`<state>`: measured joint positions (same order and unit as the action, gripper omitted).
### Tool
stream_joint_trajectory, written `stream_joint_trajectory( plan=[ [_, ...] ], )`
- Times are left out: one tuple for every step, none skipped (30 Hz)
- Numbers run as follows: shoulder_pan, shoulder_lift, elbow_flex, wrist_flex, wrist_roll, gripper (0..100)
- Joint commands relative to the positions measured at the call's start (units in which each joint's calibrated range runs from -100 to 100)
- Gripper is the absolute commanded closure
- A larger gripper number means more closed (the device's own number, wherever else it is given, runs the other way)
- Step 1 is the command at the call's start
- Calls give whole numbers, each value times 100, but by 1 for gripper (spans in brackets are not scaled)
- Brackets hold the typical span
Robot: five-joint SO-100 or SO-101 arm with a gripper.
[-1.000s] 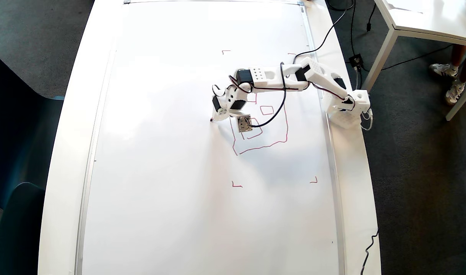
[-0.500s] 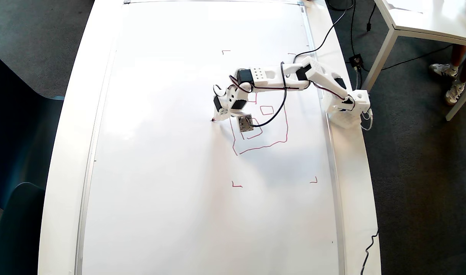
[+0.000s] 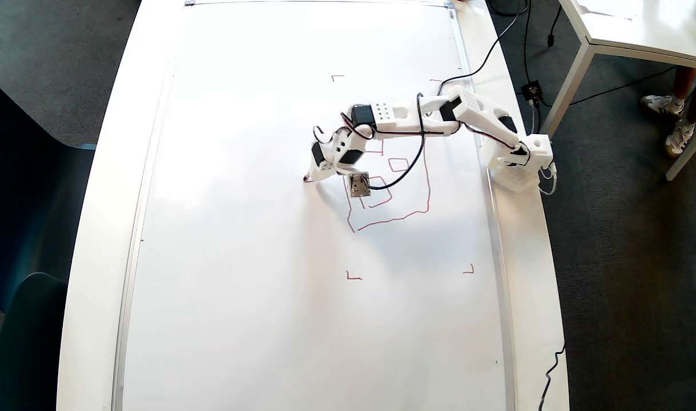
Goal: Draw on a whiteboard a robot head using a pen attached to the gripper
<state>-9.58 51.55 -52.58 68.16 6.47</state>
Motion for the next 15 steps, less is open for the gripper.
stream_joint_trajectory(
  plan=[
    [328,-169,79,256,189,99],
    [438,-236,79,256,195,99],
    [483,-270,79,248,205,99],
    [512,-278,79,248,243,99],
    [519,-287,79,256,270,99],
    [549,-295,88,265,286,99],
    [586,-329,133,317,286,99],
    [593,-337,161,343,286,99],
    [593,-337,206,352,286,99],
    [600,-337,233,404,286,99],
    [600,-337,242,482,286,99],
    [593,-345,242,647,286,99],
    [593,-362,260,743,286,99],
    [586,-429,269,838,286,99],
    [578,-496,288,943,286,99]
  ],
)
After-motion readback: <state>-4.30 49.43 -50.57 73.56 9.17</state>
